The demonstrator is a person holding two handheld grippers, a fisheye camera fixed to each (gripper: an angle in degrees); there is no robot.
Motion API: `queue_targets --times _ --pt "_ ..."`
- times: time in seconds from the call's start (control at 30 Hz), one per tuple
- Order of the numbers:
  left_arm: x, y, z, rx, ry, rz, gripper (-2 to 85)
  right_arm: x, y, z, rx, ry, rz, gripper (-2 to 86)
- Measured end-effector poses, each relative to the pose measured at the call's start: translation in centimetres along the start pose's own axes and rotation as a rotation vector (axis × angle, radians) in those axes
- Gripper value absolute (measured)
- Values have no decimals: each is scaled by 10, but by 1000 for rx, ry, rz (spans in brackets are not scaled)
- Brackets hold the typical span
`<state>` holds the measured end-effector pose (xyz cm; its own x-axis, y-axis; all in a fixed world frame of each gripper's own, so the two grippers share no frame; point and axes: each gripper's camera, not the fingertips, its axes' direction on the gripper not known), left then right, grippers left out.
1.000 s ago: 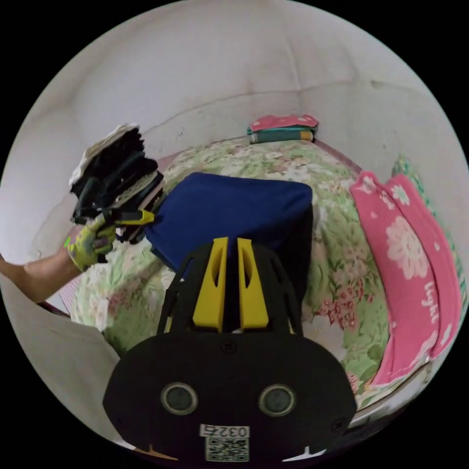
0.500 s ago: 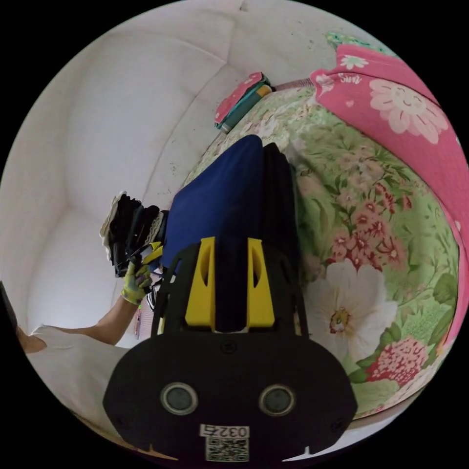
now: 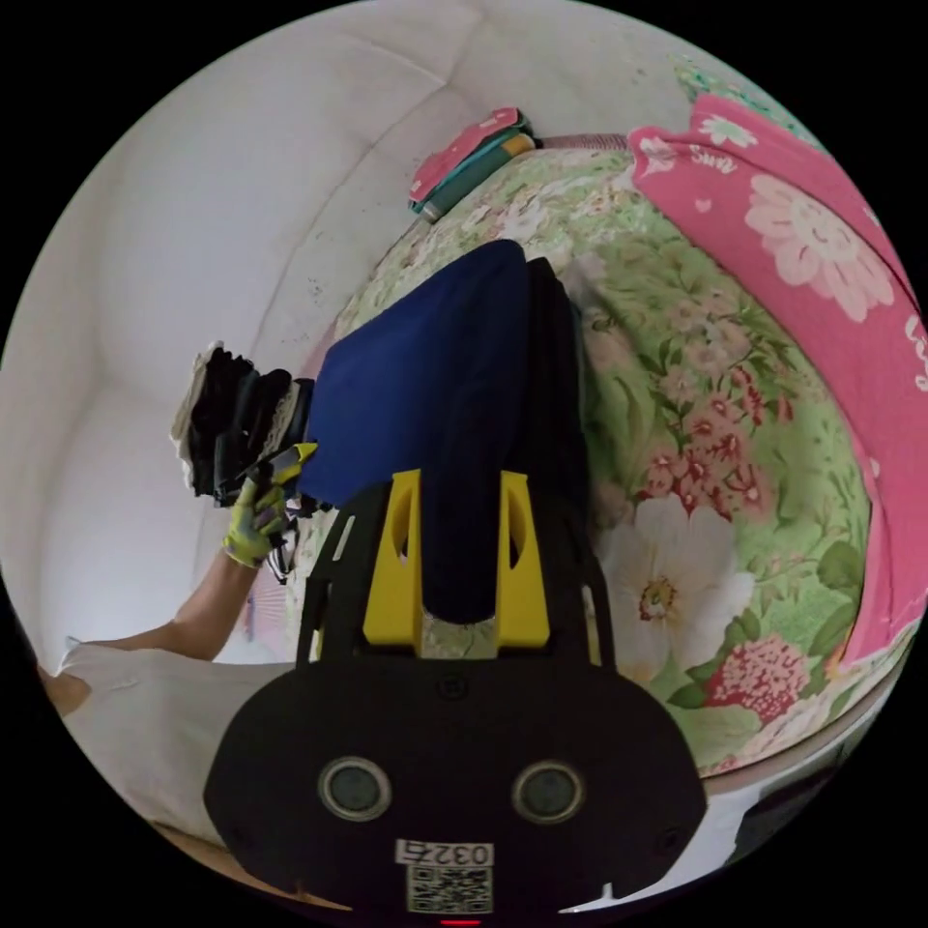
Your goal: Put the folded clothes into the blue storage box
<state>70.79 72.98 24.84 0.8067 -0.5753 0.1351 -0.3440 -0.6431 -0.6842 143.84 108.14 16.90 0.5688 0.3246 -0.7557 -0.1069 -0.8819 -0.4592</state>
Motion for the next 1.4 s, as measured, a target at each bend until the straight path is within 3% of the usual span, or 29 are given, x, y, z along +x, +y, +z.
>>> queue_targets --times 0.2,0.3,0.43,0.73,0.9,1.03,1.23,1.4 --pt "19 -10 6 -29 -36 26 95 -3 -6 14 -53 51 -25 87" --pt "26 -18 -1 -40 -45 29 72 -2 -8 8 -25 -24 -34 68" --pt "25 -32 -19 -35 75 14 30 -2 -4 -14 95 -219 -29 61" --pt "30 -8 -38 -79 264 50 20 21 60 -43 227 -481 68 58" --pt "-3 27 25 -225 211 -5 29 65 97 -11 75 -292 239 59" --pt "-16 34 39 -195 244 13 54 77 110 -2 110 -242 228 92" --pt "-7 21 15 8 40 119 88 84 107 -10 161 -105 113 127" --pt "-13 -8 63 -79 45 117 98 96 99 13 109 -145 82 125"
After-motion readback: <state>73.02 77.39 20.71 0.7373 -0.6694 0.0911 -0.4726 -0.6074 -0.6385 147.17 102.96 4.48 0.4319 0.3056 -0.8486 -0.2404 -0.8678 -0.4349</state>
